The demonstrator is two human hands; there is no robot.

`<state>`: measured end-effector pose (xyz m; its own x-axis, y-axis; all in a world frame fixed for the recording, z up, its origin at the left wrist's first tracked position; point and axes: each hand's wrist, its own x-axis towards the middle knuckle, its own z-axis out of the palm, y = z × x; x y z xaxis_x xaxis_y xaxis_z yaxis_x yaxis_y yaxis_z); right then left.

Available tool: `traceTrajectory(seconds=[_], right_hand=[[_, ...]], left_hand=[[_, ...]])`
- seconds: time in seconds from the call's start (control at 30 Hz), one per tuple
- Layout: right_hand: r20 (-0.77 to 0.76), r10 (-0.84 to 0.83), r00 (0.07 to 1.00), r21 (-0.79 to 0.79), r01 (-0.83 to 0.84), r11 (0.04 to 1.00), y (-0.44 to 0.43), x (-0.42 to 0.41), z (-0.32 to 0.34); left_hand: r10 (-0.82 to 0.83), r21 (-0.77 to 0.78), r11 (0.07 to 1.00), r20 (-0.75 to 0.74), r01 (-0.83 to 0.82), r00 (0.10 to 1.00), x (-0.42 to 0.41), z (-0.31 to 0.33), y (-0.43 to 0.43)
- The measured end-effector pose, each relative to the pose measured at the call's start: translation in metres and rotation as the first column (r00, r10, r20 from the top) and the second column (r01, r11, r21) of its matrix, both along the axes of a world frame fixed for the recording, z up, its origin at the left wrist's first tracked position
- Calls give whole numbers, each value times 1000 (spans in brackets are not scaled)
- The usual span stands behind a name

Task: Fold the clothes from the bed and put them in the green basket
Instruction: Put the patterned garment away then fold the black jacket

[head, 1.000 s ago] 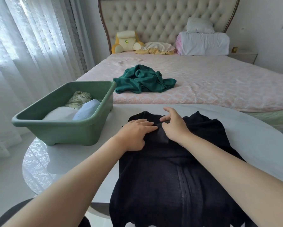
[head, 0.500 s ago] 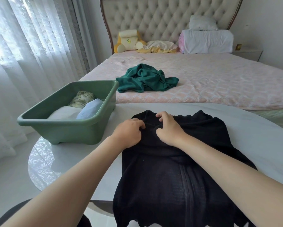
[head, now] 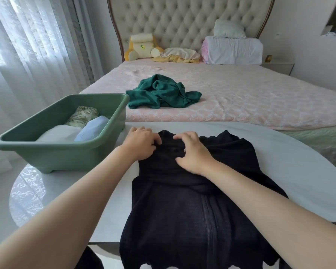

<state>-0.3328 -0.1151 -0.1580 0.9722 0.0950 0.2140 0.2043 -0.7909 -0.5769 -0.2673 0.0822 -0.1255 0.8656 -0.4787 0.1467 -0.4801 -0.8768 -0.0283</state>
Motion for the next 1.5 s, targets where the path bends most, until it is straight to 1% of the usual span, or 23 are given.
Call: traceTrajectory(seconds=[0.03,0.07,0.13,0.17,0.2,0.27,0.3,0.37,0.43,0.47,0.5,0.53,0.57,0.6,0.63,0.67,0.7,0.77,0.87,1.03,1.3,1.43,1.5], right_hand=[[-13,15,1000,-63,-16,998,1,-1,0],[-16,25,1000,-112,-26,993,2,-1,2],[-2,34,999,-256,-33,966,3,-3,7],[-20,37,999,-355,-42,934,2,-4,9],[-71,33,997,-435,-60,898,-1,-4,8],[-247,-13,969,-498,-115,860,-10,-8,4],[-309,-28,951,-498,-137,856,-14,-11,1],[-346,-12,938,-491,-169,855,-20,-15,-3],[-332,12,943,-451,-170,876,-25,-17,-2],[-304,-4,953,-441,-137,887,-28,-18,0],[-256,-59,965,-454,-66,888,-32,-19,1],[-201,-153,968,-489,36,871,-37,-20,1],[-173,-268,948,-531,140,836,-43,-21,2],[-194,-367,910,-560,204,803,-48,-23,1],[-249,-423,871,-571,220,791,-53,-26,-1],[-307,-431,848,-563,204,801,-58,-29,-4],[-346,-411,843,-544,176,820,-62,-31,-6],[-343,-359,868,-526,139,839,-69,-34,-9],[-279,-334,900,-541,140,829,-78,-28,-15],[-272,-314,910,-541,125,832,-87,5,-17],[-257,-314,914,-533,137,835,-98,69,-16],[-275,-310,910,-531,124,838,-99,81,-15],[-306,-305,902,-534,103,839,-99,79,-14]], left_hand=[[-27,-42,999,38,28,999,-3,-5,1],[-64,-129,989,62,72,996,-8,-7,-2],[-149,-280,947,58,160,987,-19,-10,-9],[-178,-271,945,30,180,983,-22,-13,-12],[-176,-203,965,-28,167,984,-26,-17,-13],[-87,-13,996,-208,86,974,-32,-30,-11],[-37,46,998,-291,52,956,-34,-36,-8],[-1,77,996,-385,33,923,-37,-40,-3],[4,74,997,-415,30,910,-37,-35,-5],[1,30,999,-416,13,910,-36,-31,-7],[-9,-51,999,-399,-13,917,-34,-28,-9],[-16,-142,989,-364,-38,931,-33,-26,-10],[-14,-204,978,-311,-52,950,-32,-25,-12],[1,-211,976,-262,-58,965,-31,-26,-14],[21,-178,982,-248,-67,969,-31,-28,-16],[41,-128,989,-275,-79,960,-30,-32,-19],[58,-79,993,-327,-88,943,-30,-36,-23],[73,-26,996,-387,-90,919,-27,-43,-29],[63,-34,996,-361,-80,930,-16,-47,-33],[107,-8,993,-379,-118,919,14,-48,-41],[186,-9,979,-366,-203,912,68,-49,-53],[181,-42,976,-383,-212,906,76,-51,-54],[157,-110,969,-414,-221,896,74,-52,-50]])
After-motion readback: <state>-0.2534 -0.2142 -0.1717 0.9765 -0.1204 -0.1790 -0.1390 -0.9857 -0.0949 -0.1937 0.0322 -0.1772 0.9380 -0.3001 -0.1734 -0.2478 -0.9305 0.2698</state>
